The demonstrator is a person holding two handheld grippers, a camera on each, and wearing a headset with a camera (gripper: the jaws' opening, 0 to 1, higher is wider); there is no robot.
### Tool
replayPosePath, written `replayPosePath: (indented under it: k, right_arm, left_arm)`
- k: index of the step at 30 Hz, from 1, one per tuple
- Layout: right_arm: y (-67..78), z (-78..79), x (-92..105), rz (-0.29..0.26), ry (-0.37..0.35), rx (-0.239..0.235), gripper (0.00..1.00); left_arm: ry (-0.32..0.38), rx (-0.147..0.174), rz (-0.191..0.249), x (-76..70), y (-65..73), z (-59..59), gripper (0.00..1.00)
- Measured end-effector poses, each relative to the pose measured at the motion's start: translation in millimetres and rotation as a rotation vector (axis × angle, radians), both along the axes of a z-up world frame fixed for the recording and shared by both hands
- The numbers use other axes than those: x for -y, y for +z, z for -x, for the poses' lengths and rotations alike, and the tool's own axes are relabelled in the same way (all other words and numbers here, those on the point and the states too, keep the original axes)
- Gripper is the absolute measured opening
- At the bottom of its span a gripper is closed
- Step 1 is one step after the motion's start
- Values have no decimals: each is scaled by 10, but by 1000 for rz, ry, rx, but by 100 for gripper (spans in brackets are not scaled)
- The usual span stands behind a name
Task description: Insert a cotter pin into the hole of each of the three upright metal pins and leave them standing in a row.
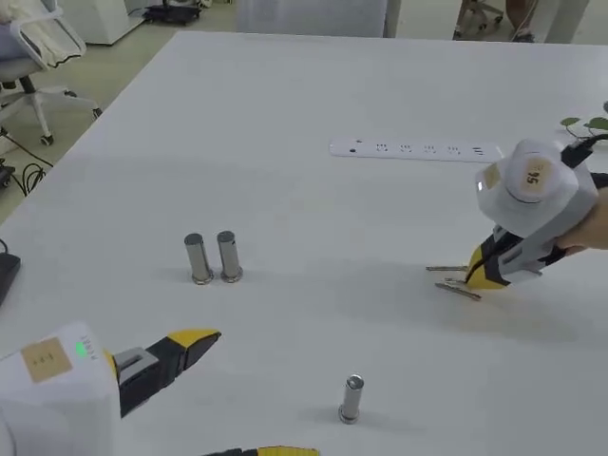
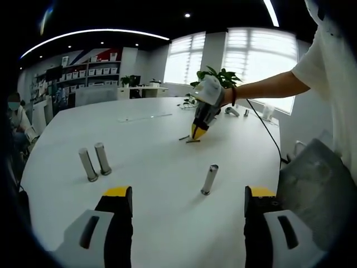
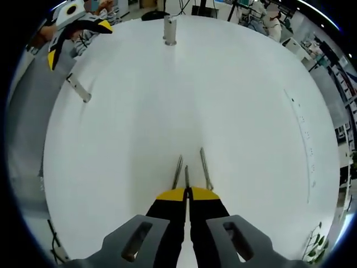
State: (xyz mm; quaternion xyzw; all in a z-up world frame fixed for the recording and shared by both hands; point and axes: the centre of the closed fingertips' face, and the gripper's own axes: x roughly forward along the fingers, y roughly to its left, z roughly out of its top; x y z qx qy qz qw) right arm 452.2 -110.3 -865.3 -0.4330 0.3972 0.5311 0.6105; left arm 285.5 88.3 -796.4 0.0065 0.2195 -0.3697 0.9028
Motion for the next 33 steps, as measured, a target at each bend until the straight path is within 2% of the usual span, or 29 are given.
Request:
replayPosePath:
  k: [8, 14, 19, 23, 28, 33]
  right_arm:
    - [107, 53, -3, -11, 22, 42, 2]
    - [239, 127, -41, -42, 25, 69, 2]
    - [387, 209, -92, -84, 22, 104, 2]
    - [498, 307, -124, -98, 44, 143, 2]
    - [595, 462, -174, -119, 62, 158, 2]
    - [674, 610, -243, -138, 94, 176, 2]
  left_arm:
    - [0, -9, 1, 5, 45, -20, 78]
    - [2, -6, 31, 23, 136, -35, 74]
    - [0, -33, 43, 45, 164, -28, 72]
    - [-4, -47, 52, 74, 190, -7, 67]
    - [-22, -65, 60, 140, 211, 36, 60]
    - [-40, -65, 52, 210, 231, 65, 57]
